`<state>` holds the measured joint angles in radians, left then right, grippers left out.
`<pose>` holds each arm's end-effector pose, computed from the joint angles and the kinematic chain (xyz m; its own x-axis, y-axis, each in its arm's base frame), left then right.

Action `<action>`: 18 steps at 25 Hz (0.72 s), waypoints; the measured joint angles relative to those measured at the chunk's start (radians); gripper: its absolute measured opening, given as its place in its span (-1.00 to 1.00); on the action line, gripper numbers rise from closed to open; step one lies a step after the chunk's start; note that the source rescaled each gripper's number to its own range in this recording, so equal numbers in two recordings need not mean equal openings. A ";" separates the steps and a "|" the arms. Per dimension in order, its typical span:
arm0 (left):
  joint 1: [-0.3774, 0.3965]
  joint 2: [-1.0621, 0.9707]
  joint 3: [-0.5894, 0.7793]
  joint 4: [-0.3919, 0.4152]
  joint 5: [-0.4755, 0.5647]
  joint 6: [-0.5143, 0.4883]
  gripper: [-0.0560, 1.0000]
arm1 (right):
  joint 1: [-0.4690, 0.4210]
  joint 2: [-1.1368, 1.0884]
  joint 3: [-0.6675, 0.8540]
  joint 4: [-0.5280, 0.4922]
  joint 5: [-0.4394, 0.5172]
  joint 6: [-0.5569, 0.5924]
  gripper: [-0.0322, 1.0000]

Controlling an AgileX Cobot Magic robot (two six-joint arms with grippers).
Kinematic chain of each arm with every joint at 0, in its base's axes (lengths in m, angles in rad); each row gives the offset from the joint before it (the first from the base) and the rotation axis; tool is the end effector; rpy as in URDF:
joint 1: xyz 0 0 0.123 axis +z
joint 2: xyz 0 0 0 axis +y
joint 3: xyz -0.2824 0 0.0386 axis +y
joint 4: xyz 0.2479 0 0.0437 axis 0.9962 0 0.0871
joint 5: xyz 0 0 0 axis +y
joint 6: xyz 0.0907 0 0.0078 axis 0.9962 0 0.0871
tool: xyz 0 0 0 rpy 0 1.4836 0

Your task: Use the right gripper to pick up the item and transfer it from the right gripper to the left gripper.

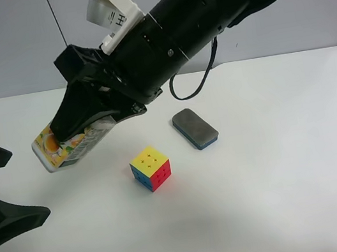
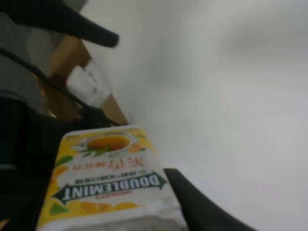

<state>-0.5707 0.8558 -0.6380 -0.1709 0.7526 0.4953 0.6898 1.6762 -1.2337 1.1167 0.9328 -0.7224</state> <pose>0.1233 -0.0917 0.2811 -0.3860 0.6746 -0.6293 0.7924 0.5917 0.1483 0.2284 0.2737 0.2842 -0.7188 -0.4485 -0.5312 -0.6842 0.3209 0.6549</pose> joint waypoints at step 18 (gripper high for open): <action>0.000 0.076 -0.083 -0.047 -0.093 0.092 1.00 | 0.000 0.000 0.000 0.046 -0.073 0.020 -0.93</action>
<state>-0.5707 0.9316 -0.7212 -0.2180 0.6599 0.5875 0.6898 1.6762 -1.2337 1.1631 0.8603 -0.7028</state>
